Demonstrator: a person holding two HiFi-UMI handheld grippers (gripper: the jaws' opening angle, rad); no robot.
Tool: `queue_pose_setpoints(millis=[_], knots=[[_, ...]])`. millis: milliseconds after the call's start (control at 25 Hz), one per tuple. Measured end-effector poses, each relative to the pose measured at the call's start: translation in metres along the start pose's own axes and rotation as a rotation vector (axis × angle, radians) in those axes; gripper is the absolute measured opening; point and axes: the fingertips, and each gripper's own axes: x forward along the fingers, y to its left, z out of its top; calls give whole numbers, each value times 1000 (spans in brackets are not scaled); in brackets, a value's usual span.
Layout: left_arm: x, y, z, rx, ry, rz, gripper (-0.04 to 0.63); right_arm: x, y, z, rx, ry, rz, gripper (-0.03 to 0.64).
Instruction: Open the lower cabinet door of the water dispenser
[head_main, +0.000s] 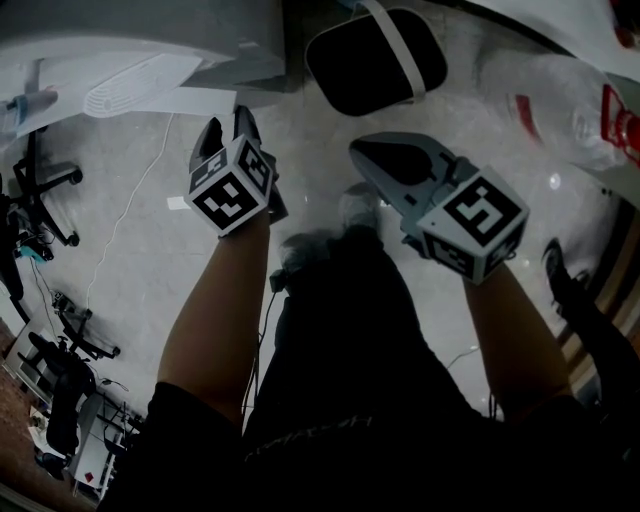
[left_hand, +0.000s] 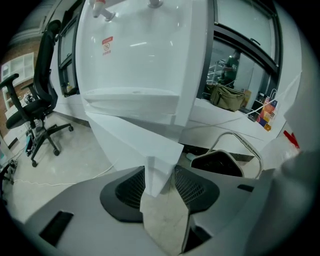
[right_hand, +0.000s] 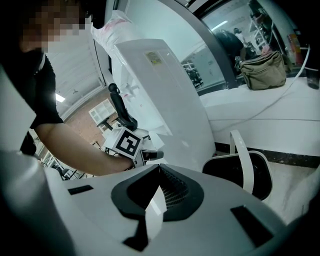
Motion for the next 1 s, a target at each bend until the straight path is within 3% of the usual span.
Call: queue_pose_setpoints(millis=[1000], knots=[[-37, 39, -44, 109, 29, -50, 106, 32, 59, -11, -18, 7, -21, 14]])
